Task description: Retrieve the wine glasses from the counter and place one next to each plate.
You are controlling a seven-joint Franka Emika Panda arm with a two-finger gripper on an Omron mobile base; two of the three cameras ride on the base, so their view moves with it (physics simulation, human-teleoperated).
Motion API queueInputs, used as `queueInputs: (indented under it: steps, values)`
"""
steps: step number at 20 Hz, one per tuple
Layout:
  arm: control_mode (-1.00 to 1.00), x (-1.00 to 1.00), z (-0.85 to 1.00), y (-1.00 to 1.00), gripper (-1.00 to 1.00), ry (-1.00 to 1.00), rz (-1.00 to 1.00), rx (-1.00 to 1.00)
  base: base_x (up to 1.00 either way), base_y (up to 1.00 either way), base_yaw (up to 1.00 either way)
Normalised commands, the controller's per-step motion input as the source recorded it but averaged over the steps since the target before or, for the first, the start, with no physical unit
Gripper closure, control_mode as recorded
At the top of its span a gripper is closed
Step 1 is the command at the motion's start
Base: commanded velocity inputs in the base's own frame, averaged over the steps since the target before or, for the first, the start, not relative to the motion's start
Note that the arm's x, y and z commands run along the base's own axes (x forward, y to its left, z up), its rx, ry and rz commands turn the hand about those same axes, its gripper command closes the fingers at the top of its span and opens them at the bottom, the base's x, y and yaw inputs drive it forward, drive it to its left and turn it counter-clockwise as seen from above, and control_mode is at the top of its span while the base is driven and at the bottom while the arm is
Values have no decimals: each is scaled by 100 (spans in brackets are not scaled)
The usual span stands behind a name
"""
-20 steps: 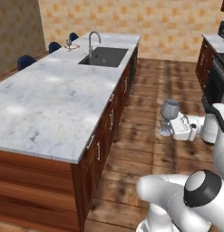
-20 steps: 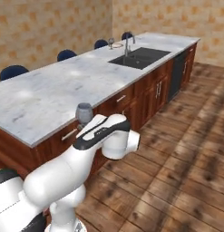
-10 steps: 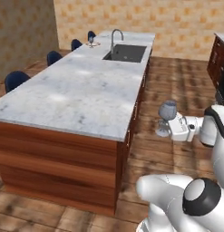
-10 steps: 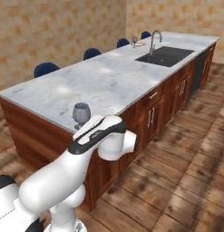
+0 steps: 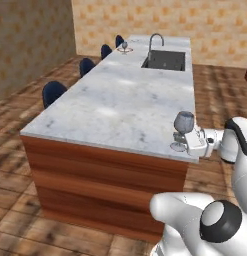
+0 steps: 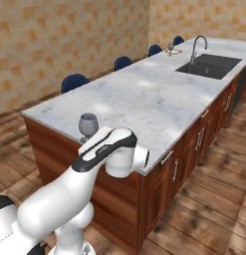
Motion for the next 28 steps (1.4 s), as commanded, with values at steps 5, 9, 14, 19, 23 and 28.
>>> queueInputs:
  steps: [5, 9, 14, 19, 23, 28]
  values:
    - [100, 0, 0, 0, 100, 0, 0, 0, 37, 100, 0]
    - [100, 0, 0, 0, 100, 0, 0, 0, 40, 100, 0]
    - [100, 0, 0, 0, 100, 0, 0, 0, 41, 100, 0]
    - [100, 0, 0, 0, 100, 0, 0, 0, 47, 100, 0]
    - [100, 0, 0, 0, 100, 0, 0, 0, 65, 100, 0]
    - [100, 0, 0, 0, 100, 0, 0, 0, 91, 100, 0]
